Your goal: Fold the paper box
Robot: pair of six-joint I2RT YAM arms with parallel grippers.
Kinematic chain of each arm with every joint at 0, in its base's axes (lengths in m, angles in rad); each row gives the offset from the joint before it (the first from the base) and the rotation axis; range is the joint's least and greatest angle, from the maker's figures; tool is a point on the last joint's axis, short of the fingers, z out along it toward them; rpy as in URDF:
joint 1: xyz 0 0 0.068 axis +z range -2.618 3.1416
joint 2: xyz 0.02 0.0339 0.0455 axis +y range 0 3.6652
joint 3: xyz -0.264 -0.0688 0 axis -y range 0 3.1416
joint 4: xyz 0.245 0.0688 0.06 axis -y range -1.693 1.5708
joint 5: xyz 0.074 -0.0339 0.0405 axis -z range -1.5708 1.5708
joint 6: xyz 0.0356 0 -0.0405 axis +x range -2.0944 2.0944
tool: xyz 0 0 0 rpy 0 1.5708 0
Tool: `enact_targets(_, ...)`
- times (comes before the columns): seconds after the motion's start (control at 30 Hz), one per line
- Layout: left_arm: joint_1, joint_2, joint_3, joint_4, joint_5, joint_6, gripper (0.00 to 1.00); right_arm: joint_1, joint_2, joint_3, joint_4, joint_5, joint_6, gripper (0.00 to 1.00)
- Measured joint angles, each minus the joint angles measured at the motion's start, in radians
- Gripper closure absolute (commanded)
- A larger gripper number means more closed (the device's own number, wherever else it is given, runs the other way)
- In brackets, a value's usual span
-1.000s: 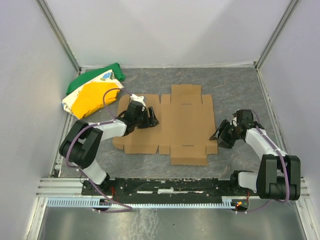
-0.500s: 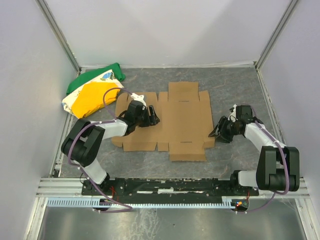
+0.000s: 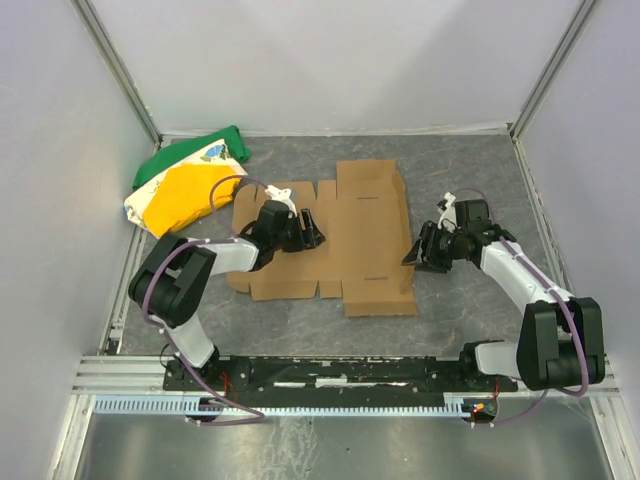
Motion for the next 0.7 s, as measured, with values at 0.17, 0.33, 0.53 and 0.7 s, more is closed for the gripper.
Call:
enact_targets(0.17,-0.003,0.033,0.005,0.058,0.035,-0.023,0.27,0.058,0.012,0.049,-0.024,0.068,-0.022,0.45)
enact_targets(0.33,-0.004,0.071,0.005,0.122,0.081,-0.054,0.27,0.065,0.012,0.125,-0.092,0.206,-0.045,0.42)
enact_targets(0.53,-0.004,0.101,0.005,0.186,0.126,-0.092,0.27,0.065,0.035,0.276,-0.173,0.386,-0.077,0.39)
enact_targets(0.7,-0.004,0.111,0.005,0.203,0.137,-0.095,0.27,0.055,0.111,0.385,-0.235,0.520,-0.104,0.34)
